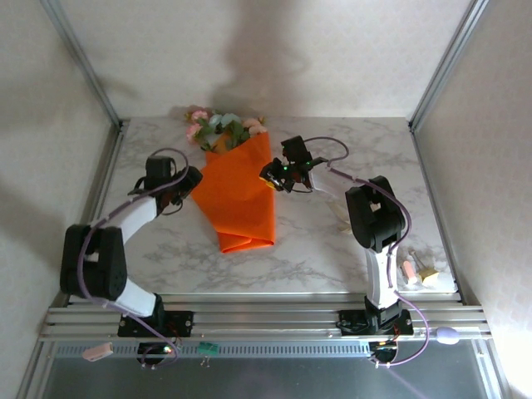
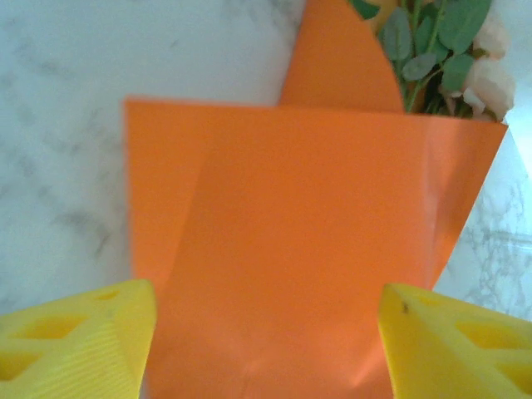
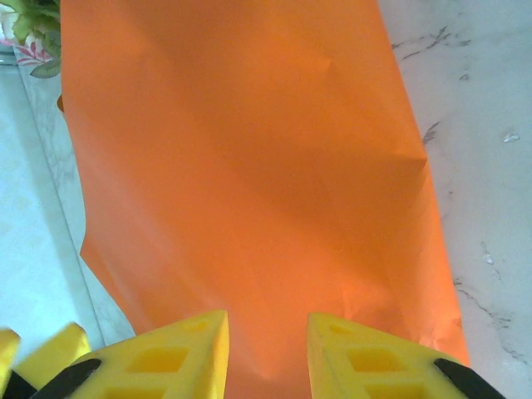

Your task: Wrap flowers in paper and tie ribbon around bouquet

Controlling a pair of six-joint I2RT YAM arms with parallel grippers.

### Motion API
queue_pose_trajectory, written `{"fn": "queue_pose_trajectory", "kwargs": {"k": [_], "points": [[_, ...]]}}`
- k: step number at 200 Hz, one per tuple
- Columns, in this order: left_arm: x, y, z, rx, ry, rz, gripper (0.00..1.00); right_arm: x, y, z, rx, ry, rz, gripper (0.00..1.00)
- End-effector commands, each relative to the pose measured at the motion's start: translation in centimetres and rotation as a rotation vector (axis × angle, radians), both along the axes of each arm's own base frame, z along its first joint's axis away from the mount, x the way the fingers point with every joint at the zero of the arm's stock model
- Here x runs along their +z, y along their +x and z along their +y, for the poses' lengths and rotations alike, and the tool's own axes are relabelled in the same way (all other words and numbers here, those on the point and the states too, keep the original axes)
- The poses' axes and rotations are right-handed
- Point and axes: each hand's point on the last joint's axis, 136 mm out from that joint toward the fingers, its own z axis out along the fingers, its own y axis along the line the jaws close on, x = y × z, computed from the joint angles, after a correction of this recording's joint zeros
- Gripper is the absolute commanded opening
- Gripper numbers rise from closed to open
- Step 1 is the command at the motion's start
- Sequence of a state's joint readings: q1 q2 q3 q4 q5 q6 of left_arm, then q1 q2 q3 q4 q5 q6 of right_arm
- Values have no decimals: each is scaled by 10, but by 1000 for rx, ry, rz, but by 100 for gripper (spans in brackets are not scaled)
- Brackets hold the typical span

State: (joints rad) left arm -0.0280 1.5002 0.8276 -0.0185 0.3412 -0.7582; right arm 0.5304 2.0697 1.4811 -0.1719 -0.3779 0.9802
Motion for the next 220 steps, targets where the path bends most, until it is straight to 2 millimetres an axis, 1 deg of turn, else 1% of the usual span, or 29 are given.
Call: {"fn": "queue_pose_trajectory", "kwargs": {"k": [1,12,31,48,61,79,86,97,121,129,146,180,204,220], "points": [[-23,-5,4,-31,-32,10,73,7,-1,3,10,17,-5,32],[-32,0,4,-52,-34,17,73,5,-1,3,13,15,1,32],[-36,9,2,-82,-46,-15,72,3,0,4,15,18,6,32],[-42,11,3,-84,-31,0,72,3,1,5,17,15,7,32],[-41,12,5,-80,-25,-15,71,5,3,5,14,18,2,33],[-39,18,-4,-104,-62,-50,66,5,2,6,14,22,2,33],[-39,21,-8,-119,-64,-59,60,4,2,5,12,22,5,33],[-38,25,-14,-142,-61,-68,47,5,2,6,13,23,4,33],[-35,34,-16,-159,-53,-71,14,8,3,4,10,18,-5,33],[-33,37,-17,-167,-43,-75,8,10,4,4,11,18,-13,33],[-26,46,-22,-188,-18,-83,4,16,7,4,8,17,-28,33],[-14,67,-35,-219,14,-108,2,25,11,2,11,13,-57,32],[-17,78,-33,-202,33,-97,2,29,15,-1,-2,10,-76,33],[-22,84,-32,-196,41,-85,2,31,18,-2,-9,12,-84,33]]}}
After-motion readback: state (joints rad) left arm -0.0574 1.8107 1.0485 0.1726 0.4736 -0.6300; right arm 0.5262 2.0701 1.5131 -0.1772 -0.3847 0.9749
